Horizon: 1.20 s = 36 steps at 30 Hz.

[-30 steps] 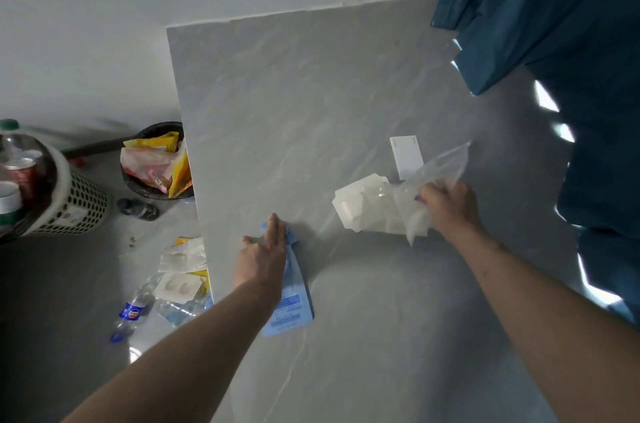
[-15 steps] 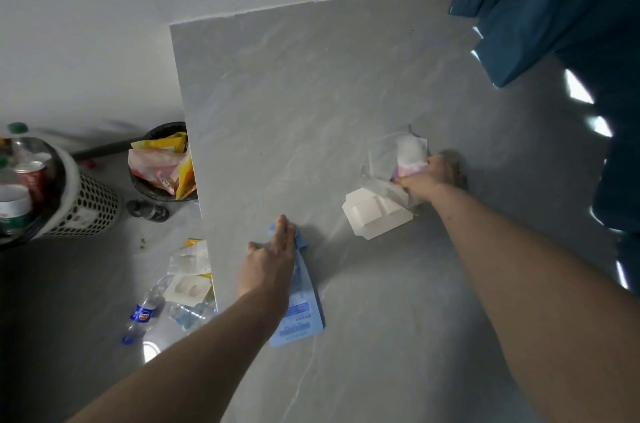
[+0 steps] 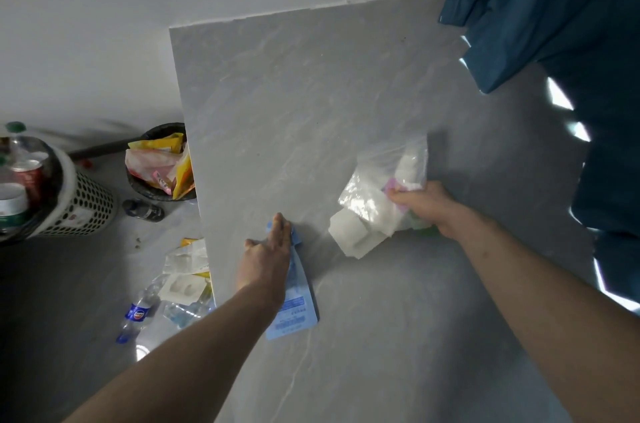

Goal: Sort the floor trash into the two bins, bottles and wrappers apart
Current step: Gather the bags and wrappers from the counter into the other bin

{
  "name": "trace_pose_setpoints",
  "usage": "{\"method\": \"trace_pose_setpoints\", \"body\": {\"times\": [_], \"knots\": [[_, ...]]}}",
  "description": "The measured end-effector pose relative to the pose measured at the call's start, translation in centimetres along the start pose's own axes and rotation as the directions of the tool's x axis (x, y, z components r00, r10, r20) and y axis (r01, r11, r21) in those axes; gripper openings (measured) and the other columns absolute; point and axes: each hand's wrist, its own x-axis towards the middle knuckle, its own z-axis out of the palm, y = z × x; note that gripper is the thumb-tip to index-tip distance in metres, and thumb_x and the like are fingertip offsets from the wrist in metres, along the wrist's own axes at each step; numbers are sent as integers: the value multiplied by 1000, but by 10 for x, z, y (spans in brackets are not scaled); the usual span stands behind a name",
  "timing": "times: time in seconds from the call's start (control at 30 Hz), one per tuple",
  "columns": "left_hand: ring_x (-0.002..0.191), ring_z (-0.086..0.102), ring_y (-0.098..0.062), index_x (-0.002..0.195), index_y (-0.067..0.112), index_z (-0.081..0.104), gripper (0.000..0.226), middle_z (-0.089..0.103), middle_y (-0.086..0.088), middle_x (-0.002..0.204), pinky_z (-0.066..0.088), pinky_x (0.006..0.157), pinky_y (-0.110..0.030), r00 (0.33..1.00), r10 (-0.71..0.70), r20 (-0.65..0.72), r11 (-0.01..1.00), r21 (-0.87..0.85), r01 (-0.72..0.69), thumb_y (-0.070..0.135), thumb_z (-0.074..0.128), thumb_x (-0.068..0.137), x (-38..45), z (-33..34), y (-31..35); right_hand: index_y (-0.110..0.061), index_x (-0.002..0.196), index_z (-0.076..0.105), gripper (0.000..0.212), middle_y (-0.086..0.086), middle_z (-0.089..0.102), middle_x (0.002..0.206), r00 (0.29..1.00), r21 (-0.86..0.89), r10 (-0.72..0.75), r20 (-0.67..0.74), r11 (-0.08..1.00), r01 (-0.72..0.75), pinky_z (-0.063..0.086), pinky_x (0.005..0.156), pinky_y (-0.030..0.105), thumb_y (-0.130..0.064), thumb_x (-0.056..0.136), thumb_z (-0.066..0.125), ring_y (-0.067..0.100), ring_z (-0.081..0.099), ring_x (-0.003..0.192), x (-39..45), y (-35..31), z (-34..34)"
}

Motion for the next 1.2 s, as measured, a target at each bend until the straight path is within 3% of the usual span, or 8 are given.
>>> {"method": "trace_pose_setpoints", "body": {"times": [0.13, 0.23, 0.4, 0.5, 0.6, 0.77, 0.97, 1.2], "knots": [[99, 58, -24, 157, 11, -15, 126, -21, -7, 165, 51, 79, -28, 1000, 14, -22, 997, 71, -12, 18, 84, 80, 0, -1, 0, -18, 87, 75, 57, -4, 75, 84, 996, -184, 42, -84, 981, -57, 61, 78, 34, -62, 51, 80, 18, 71, 79, -12, 6, 30], [101, 58, -25, 157, 11, -16, 128, -20, -6, 165, 53, 84, -30, 1000, 8, -25, 998, 68, -7, 18, 85, 78, -2, 0, -1, -15, 88, 73, 49, -1, 72, 84, 984, -173, 64, -167, 980, -94, 60, 75, 34, -57, 63, 79, 21, 69, 79, -22, 11, 52], [115, 56, -29, 159, 16, -4, 123, -10, 0, 167, 51, 92, -34, 999, 7, -35, 997, -71, -10, 14, 86, 76, -9, -1, -7, -10, 98, 76, 52, 4, 75, 96, 967, 85, 84, -241, 994, -65, 53, 74, 29, -51, 67, 84, 20, 71, 88, -32, 29, 53], [121, 50, -34, 157, 19, 8, 131, -1, 6, 165, 52, 90, -36, 1000, -4, -27, 981, -194, -2, 16, 95, 60, -14, 2, -14, -17, 96, 78, 57, 1, 77, 97, 985, 240, 80, -153, 970, -42, 58, 89, 39, -54, 54, 88, 18, 73, 93, -43, 38, 37], [126, 44, -33, 155, 20, 15, 127, 3, 7, 164, 52, 93, -38, 1000, 19, -17, 973, -229, -22, 22, 97, 58, -19, 6, -20, -18, 93, 80, 48, -2, 78, 92, 999, 138, 51, 2, 989, -51, 58, 94, 44, -50, 59, 90, 18, 74, 91, -62, 44, 41], [132, 41, -26, 149, 24, 33, 100, 17, 8, 162, 52, 94, -37, 998, 38, -45, 969, -244, -48, 27, 92, 67, -29, 13, -26, -19, 85, 77, 48, -3, 75, 81, 995, -288, 4, -103, 957, -34, 51, 53, 20, -58, 58, 87, 12, 70, 69, -92, 51, 94], [109, 65, -27, 133, 20, 48, 53, 64, -3, 123, 52, 83, -37, 996, 16, -90, 979, -203, -34, 12, 72, 86, -48, 15, -33, -15, 97, 72, 59, 5, 75, 98, 970, -164, 67, -234, 981, -107, 53, 71, 31, -59, 60, 86, 27, 72, 91, -110, 62, 135], [106, 67, -27, 113, 18, 68, 24, 69, -5, 114, 51, 81, -33, 1000, -11, 22, 979, -205, 16, 19, 69, 89, -98, 17, -54, -10, 98, 73, 44, 17, 74, 100, 925, -6, 68, -373, 997, -76, 53, 75, 36, -36, 66, 89, 36, 70, 93, -160, 86, 162]]}}
